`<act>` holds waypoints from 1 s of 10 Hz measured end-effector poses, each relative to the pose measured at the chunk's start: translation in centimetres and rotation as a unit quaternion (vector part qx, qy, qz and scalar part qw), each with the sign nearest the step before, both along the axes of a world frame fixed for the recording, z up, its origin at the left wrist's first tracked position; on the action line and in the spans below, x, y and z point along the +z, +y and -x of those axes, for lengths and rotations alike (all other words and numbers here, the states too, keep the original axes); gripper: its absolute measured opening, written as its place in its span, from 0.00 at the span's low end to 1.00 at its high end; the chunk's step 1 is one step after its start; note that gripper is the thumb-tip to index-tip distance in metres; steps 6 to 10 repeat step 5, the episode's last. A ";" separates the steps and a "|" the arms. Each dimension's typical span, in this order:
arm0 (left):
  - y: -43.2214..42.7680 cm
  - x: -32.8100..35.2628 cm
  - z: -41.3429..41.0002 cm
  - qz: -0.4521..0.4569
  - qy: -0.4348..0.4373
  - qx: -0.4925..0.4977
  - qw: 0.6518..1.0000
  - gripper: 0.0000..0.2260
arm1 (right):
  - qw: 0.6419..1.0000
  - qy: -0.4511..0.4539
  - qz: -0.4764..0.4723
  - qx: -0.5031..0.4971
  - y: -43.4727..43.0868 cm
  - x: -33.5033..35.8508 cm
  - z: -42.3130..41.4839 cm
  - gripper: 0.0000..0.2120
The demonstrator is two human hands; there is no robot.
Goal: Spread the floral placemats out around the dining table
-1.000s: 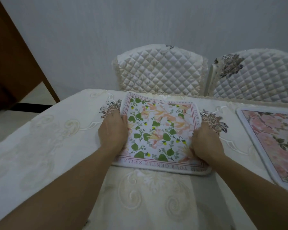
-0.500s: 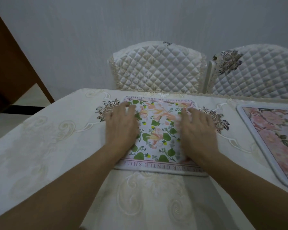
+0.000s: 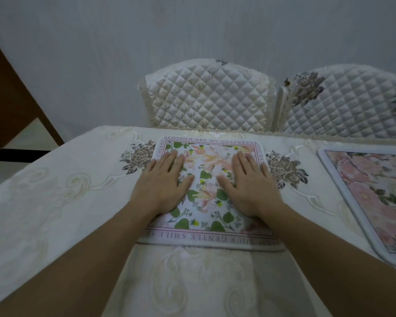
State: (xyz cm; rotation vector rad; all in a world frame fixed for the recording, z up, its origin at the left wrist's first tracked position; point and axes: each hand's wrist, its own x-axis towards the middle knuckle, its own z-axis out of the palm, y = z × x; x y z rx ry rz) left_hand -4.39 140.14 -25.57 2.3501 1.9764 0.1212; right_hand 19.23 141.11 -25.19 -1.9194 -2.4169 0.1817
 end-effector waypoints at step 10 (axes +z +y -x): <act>-8.7 5.9 5.1 -0.048 -0.027 0.114 0.992 0.32 | 0.995 -0.025 0.006 -0.092 -6.9 6.9 -9.8 0.39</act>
